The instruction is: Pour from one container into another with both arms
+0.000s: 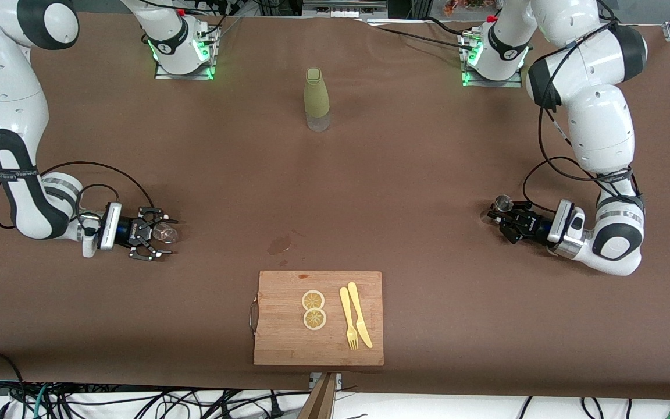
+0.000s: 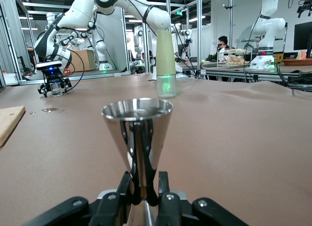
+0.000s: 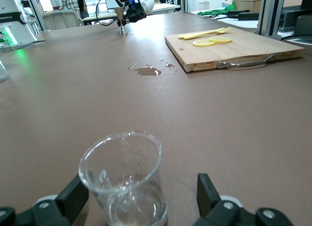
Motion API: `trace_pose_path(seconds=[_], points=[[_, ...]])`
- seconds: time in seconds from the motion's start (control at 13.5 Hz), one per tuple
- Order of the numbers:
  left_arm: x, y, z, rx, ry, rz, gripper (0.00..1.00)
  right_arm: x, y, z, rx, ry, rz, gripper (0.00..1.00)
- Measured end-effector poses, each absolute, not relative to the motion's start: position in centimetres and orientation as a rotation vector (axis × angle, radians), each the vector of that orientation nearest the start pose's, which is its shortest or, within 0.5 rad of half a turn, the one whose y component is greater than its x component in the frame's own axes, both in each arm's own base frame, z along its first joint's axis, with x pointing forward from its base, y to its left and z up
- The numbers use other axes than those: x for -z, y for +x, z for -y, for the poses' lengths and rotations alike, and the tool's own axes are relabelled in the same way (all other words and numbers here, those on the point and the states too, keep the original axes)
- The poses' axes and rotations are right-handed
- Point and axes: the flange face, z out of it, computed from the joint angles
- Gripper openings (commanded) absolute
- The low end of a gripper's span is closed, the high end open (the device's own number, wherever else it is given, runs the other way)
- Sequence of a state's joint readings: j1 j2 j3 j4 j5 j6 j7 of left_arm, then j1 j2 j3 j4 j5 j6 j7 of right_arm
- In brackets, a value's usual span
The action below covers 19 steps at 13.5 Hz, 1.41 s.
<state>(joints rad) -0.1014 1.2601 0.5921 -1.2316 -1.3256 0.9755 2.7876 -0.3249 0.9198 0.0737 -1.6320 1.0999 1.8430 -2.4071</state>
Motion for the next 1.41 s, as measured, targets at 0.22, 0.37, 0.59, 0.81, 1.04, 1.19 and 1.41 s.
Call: trace_pose_path(seconds=[0.22, 0.37, 0.59, 0.81, 1.04, 1.19, 1.41], points=[[-5.8, 61.3, -7.2, -0.851, 0.92, 1.58, 1.0, -8.2, 61.8, 10.8, 0.932, -1.644, 1.374, 1.0], [-5.7, 61.3, -7.2, -0.851, 0.918, 1.579, 1.0, -9.5, 62.1, 12.7, 0.935, -1.657, 1.372, 1.0], [-6.4, 61.6, -8.0, -0.847, 0.93, 1.599, 1.0, -13.1, 63.2, 15.7, 0.886, -1.714, 1.339, 1.0], [-9.3, 62.5, -10.7, -0.831, 0.973, 1.667, 1.0, -20.4, 65.6, 18.1, 0.686, -1.824, 1.31, 1.0], [-14.1, 63.6, -14.3, -0.798, 1.031, 1.788, 1.0, -29.4, 67.8, 18.6, 0.468, -2.005, 1.242, 1.0], [-19.2, 64.8, -16.7, -0.798, 1.077, 1.9, 1.0, -35.1, 68.5, 17.7, 0.319, -2.145, 1.195, 1.0], [-27.8, 66.1, -19.0, -0.739, 1.196, 2.069, 1.0, -44.1, 68.3, 13.6, 0.09, -2.398, 1.011, 1.0]])
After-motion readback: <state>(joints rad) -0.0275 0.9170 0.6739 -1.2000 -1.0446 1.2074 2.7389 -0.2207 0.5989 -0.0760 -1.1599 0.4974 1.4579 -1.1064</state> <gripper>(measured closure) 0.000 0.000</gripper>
